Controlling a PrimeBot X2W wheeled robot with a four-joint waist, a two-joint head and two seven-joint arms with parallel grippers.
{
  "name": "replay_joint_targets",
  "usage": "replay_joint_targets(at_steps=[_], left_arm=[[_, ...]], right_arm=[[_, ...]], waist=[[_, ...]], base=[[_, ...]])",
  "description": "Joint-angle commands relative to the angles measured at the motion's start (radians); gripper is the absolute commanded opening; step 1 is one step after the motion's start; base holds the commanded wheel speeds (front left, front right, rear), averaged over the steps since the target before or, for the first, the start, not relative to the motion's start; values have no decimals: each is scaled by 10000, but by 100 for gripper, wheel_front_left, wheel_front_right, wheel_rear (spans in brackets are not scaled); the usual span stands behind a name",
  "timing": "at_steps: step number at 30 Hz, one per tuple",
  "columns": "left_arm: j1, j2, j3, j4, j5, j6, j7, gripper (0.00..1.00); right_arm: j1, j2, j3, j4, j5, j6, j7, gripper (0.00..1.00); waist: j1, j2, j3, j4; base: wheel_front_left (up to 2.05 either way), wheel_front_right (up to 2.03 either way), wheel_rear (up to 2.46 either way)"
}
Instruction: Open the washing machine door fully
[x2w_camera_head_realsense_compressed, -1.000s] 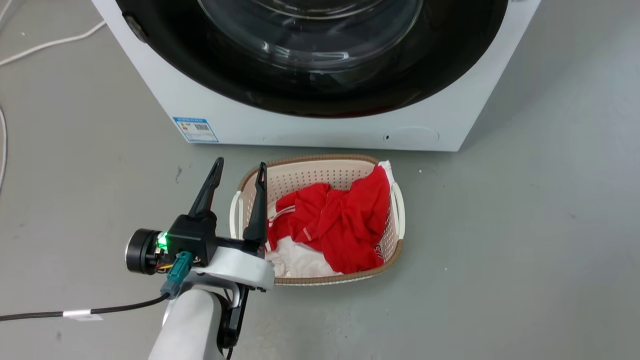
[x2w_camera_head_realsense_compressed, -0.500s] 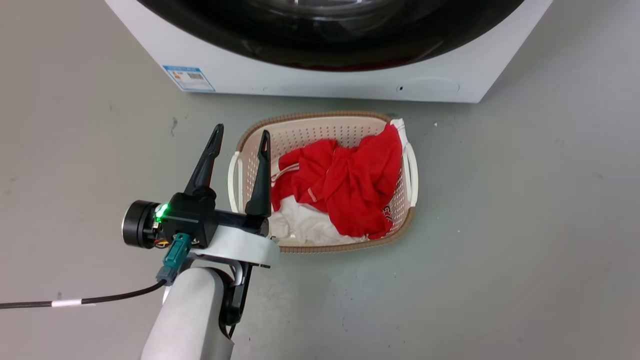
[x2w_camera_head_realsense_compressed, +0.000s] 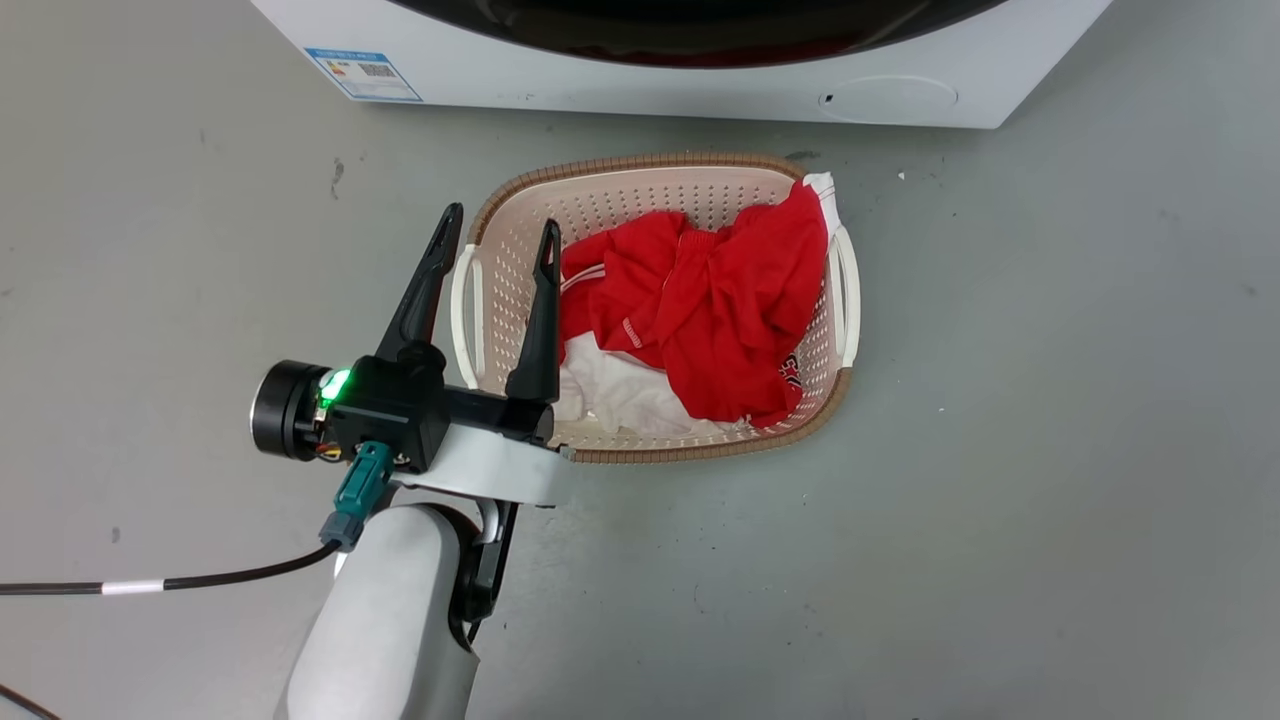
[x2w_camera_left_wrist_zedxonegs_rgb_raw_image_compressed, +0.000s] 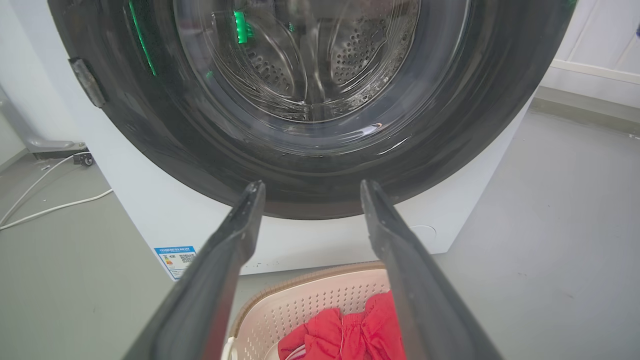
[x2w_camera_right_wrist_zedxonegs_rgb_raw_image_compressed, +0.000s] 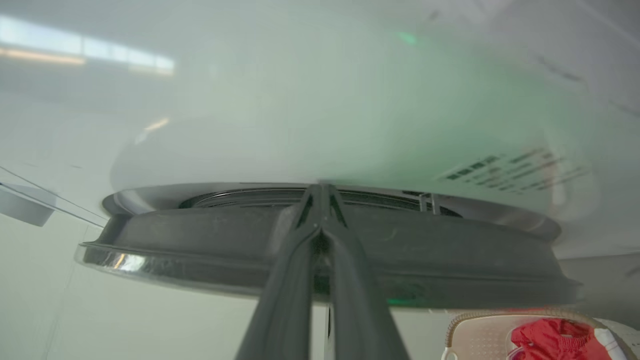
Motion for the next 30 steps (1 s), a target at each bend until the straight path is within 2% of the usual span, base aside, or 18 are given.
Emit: replay_joint_targets(at_steps=[1,12,30], left_arm=[[-162,10,-20,-36,-40,56,-23,100],[-283,9,-197,-2,-113,117,-25,100],[-65,9,-161,186,-242,154,-23,100]], right_arm=[[-145,53,64,58,-59,0,29,0],[-396,55,429,-102,8,0,1094,0],[1074,-92,663,-952,756,0,3004,0]], waist=[[-1,0,55,15],[-1,0,196,82],[-1,0,-487,-82]], base=[[0,0,0],[0,0,0],[0,0,0]])
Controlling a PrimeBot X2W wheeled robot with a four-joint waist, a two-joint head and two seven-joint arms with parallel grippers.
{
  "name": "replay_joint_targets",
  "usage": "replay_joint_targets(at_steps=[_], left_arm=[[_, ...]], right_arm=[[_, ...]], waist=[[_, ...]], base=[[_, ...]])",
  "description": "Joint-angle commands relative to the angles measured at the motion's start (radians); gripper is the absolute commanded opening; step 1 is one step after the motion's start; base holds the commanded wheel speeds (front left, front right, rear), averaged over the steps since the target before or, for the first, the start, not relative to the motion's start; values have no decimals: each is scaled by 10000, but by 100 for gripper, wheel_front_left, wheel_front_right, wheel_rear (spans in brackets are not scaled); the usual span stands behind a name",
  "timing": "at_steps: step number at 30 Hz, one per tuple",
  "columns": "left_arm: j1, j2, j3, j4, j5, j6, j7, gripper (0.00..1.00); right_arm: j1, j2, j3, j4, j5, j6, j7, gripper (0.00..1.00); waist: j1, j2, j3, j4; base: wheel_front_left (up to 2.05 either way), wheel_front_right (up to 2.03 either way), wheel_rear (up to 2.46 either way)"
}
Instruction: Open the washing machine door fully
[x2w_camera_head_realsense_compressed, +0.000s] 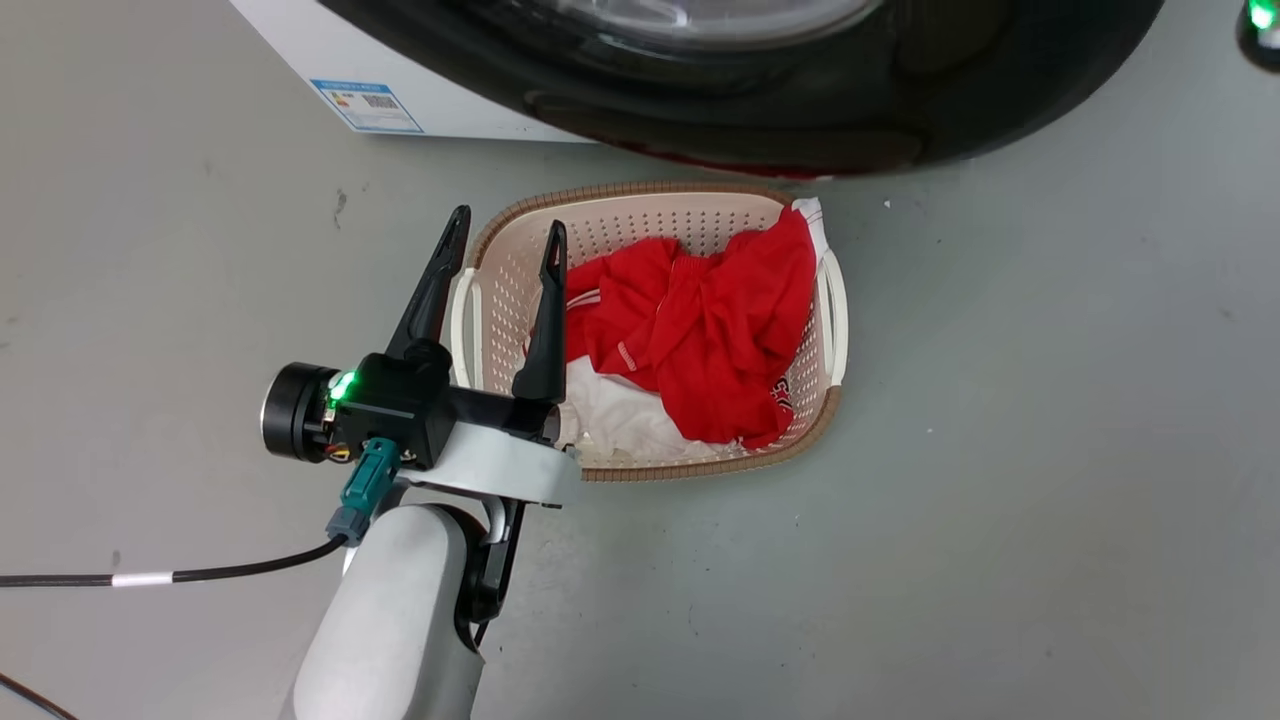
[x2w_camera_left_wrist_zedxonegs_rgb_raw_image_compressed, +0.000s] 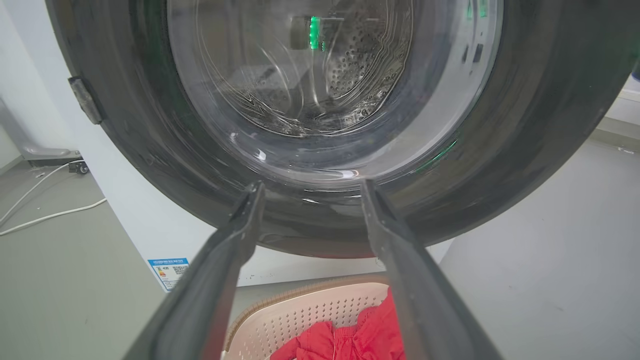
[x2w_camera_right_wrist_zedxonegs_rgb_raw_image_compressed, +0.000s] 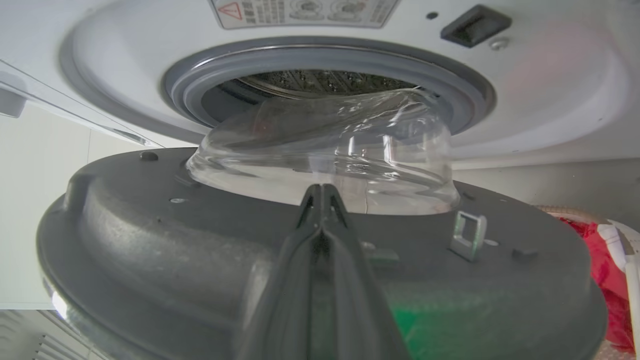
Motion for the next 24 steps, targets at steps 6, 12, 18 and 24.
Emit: replay_joint_targets(at_steps=[6,12,18,24], left_arm=[[371,11,62,159,-55,25,-25,100],[757,12,110,298,-56,-27,-26,100],[1130,11,149,428,-108,-11,-26,100],[1466,11,149,572,-116,-40,-25,100]], right_arm=[[917,174,319,-588,131,0,392,0],[1858,173,809,-1306,-44,0,541,0],[2751,282,1155,-2023,63,0,444,0],[3496,478,1499,-2593,181,0,148,0]], waist=[[-1,0,-670,-88],[-1,0,-1302,-109],[-1,0,-1943,-94],[-1,0,-2545,-83]], base=[[0,0,0],[0,0,0],[0,0,0],[0,0,0]])
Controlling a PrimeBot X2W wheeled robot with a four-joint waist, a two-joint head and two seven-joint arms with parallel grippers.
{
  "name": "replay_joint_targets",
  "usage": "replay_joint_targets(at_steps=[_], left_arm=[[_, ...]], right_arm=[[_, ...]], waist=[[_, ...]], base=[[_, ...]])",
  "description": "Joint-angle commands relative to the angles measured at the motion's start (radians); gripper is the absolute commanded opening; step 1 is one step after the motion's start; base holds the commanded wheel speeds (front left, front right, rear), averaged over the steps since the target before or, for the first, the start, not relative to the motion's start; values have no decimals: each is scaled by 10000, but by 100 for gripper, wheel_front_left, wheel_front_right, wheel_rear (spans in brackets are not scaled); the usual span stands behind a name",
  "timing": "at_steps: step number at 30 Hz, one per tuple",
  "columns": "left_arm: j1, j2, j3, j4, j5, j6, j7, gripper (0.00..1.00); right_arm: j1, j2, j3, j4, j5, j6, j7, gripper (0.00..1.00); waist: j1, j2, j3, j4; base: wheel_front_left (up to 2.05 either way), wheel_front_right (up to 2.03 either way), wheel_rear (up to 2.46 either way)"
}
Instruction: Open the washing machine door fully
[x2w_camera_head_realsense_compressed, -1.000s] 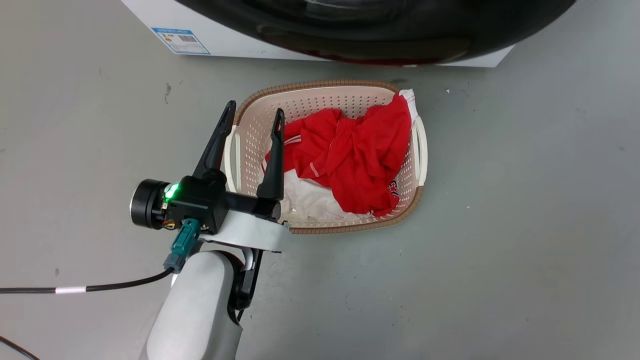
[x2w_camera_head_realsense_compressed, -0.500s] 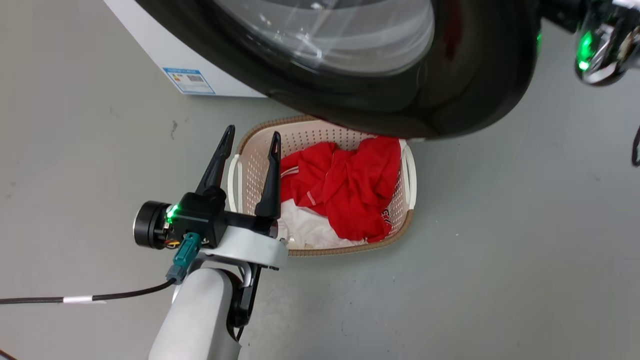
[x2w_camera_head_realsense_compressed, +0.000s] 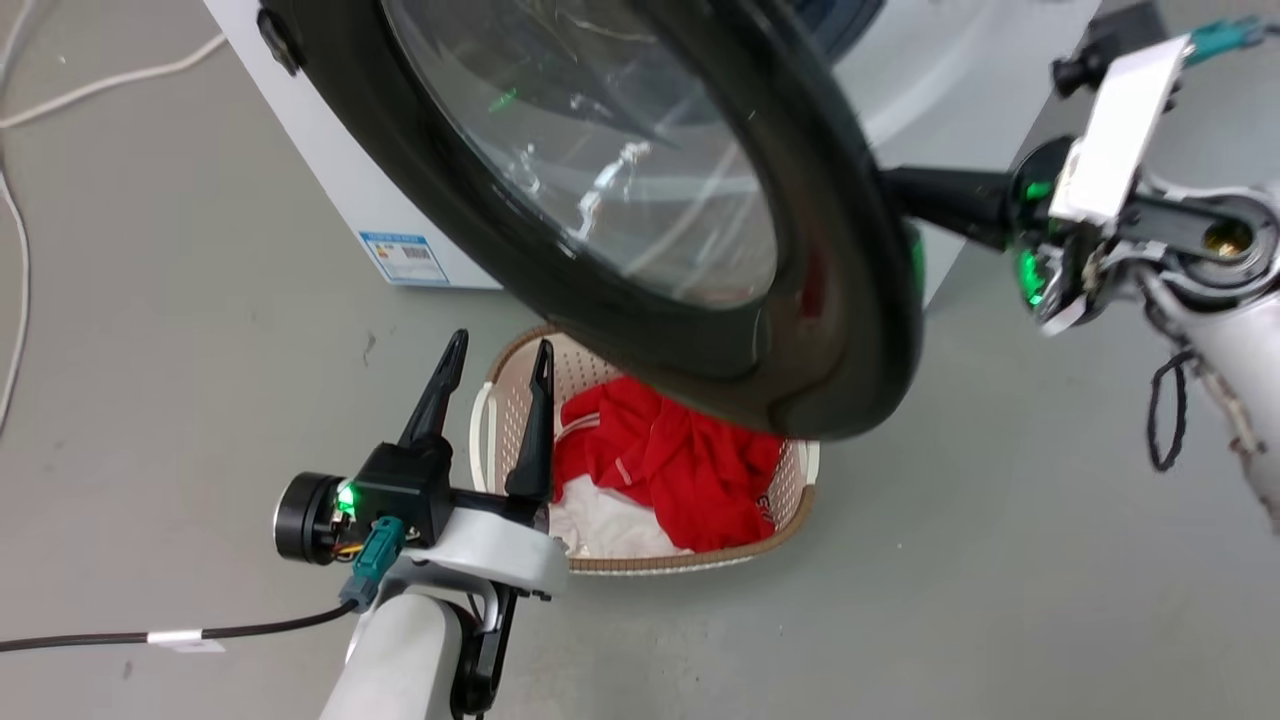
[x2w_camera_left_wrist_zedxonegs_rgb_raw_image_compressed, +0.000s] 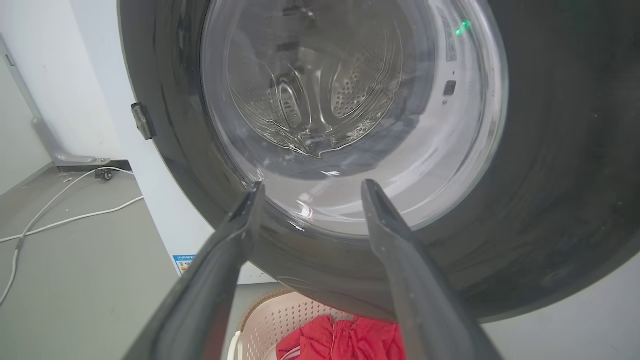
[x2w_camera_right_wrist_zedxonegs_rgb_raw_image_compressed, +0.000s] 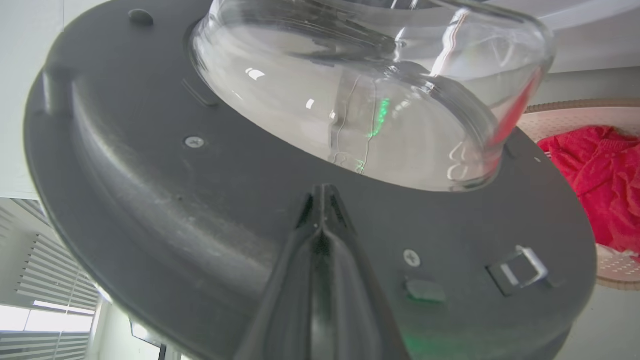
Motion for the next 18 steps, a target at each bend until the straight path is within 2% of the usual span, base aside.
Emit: replay_joint_targets(at_steps=[1,18], left_arm=[[148,9,-10,42,-4,-33,-25,100],[802,11,133,172,87,-40,-26,100]], right_arm=[[283,167,119,-165,72,2,-81,0],[1909,903,1072,-1873,600,2,-927,0]], waist=[[1,0,-271,14],[1,0,-1050,55]], base=[[0,0,0],[0,0,0]])
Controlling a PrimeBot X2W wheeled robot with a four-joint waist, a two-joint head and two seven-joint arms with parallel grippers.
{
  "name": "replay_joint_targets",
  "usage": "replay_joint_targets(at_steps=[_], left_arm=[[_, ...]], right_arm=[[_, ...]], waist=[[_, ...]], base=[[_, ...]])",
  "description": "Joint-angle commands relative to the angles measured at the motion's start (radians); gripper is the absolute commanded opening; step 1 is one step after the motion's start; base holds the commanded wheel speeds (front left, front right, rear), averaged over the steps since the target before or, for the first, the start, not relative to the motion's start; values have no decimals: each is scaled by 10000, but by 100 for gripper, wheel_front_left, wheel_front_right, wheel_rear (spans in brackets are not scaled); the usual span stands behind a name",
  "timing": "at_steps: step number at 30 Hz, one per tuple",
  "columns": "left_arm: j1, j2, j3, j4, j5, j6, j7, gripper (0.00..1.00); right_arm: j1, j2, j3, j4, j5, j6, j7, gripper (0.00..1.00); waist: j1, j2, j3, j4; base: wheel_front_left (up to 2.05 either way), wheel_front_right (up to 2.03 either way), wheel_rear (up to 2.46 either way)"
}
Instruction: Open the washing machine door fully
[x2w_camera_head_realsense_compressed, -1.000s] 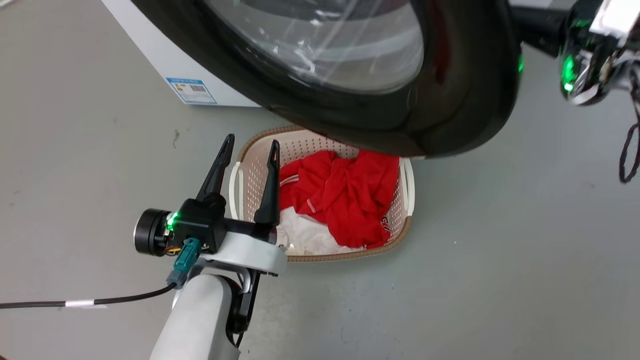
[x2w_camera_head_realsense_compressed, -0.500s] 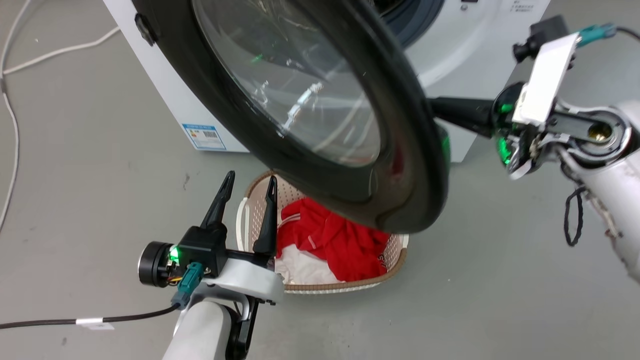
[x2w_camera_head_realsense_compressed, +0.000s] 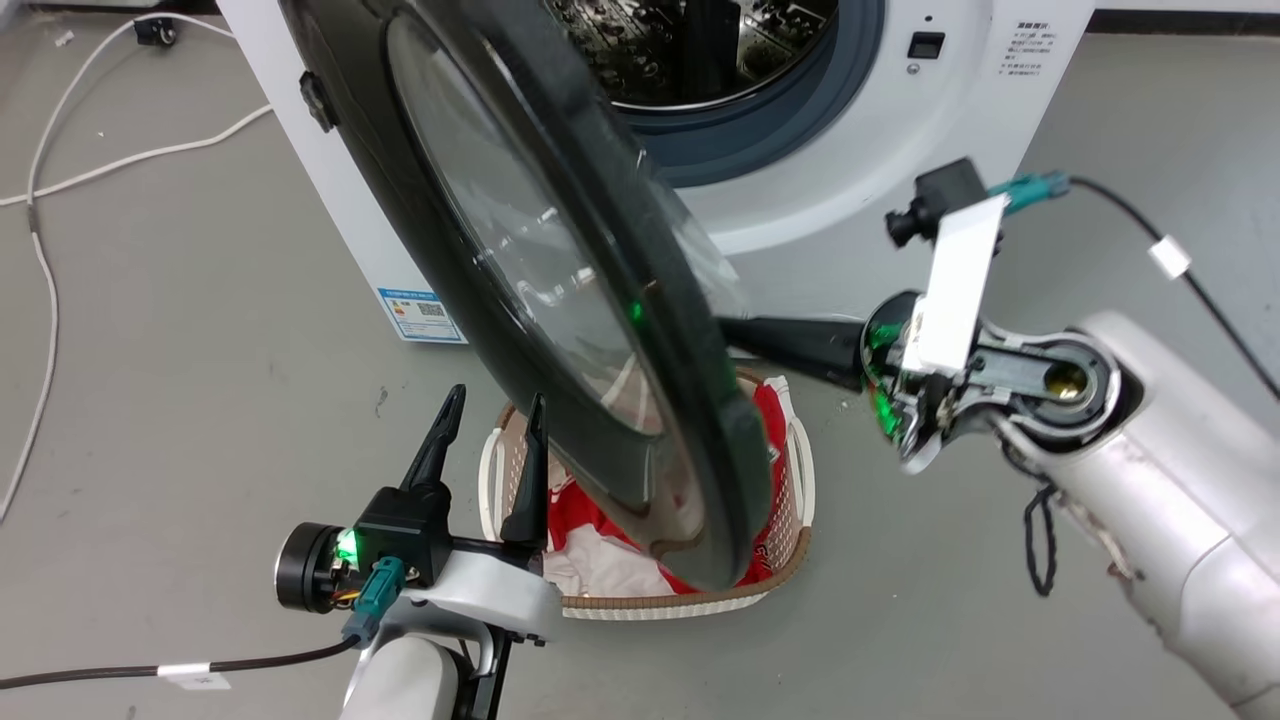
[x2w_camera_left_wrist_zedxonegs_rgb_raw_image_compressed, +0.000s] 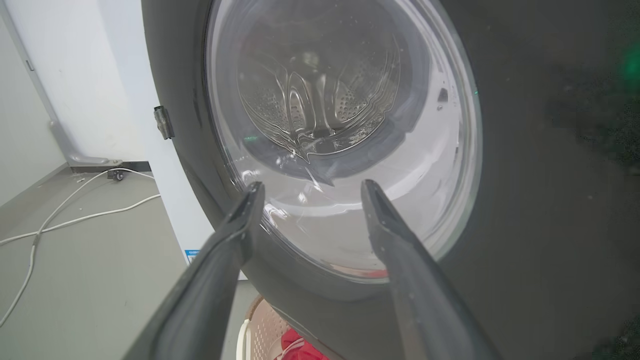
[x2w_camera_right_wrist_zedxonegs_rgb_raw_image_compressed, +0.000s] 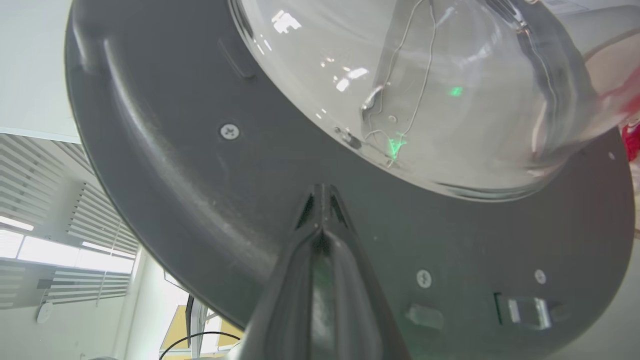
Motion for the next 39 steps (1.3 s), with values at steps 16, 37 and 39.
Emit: replay_joint_targets(at_steps=[16,37,39], left_arm=[[257,11,34,7,-44,50,-25,100],[873,11,533,-8,-18,76,-25,100],[919,12,569,-8,2,59,-26,100]], right_arm=[[1168,172,-332,-343,-454,0,-2417,0],[7006,-10,-5022,-1366,-3885,0,-8974,100],[7425,357,-5881,-1393,-5067,0,-8961,100]], waist=[[1,0,-369,-90],[1,0,-895,-199],[1,0,-903,-201]], base=[[0,0,0],[0,0,0],[0,0,0]])
